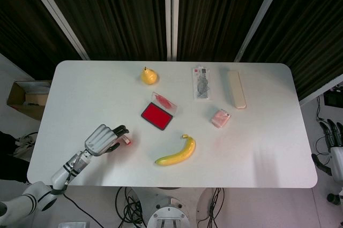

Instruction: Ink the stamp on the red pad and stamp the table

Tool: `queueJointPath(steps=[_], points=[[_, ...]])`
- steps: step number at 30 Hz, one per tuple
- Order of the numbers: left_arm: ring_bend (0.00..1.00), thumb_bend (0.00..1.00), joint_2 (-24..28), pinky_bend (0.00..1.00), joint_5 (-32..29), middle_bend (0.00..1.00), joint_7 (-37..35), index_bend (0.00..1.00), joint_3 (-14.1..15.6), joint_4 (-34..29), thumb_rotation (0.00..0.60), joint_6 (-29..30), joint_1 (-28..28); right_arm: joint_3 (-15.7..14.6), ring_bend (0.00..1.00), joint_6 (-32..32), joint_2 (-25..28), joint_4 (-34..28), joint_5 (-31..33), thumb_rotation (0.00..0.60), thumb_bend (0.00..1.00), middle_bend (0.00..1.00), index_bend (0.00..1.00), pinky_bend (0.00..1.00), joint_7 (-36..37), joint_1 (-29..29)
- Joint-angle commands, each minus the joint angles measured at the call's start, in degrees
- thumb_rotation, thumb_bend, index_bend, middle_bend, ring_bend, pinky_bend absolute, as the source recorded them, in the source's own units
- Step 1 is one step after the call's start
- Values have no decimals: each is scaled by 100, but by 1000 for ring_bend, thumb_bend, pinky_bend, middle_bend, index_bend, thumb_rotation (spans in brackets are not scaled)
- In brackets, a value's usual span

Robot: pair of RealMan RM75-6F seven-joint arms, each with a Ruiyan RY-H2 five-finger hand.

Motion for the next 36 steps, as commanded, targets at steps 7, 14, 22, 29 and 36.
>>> queueJointPath(steps=[7,14,22,29,36], points=[[956,310,-206,1000,-82,360,5,337,130,303,600,-147,-142,15,0,-58,9,32,78,600,176,0,0,0,41,-1],[973,310,-344,1000,-99,435,-212,416,191,500,600,23,-165,23,0,-105,-12,60,122,600,176,0,0,0,69,7],[978,318,-492,1000,-157,455,-380,440,235,711,600,2,-256,27,0,-141,-7,72,144,600,176,0,0,0,80,18],[983,329,-547,1000,-228,488,-495,477,262,784,600,-44,-314,34,0,-159,-13,94,185,600,176,0,0,0,99,9],[985,331,-565,1000,-301,515,-577,504,293,828,600,-74,-336,32,0,-194,-37,113,193,600,176,0,0,0,99,22]])
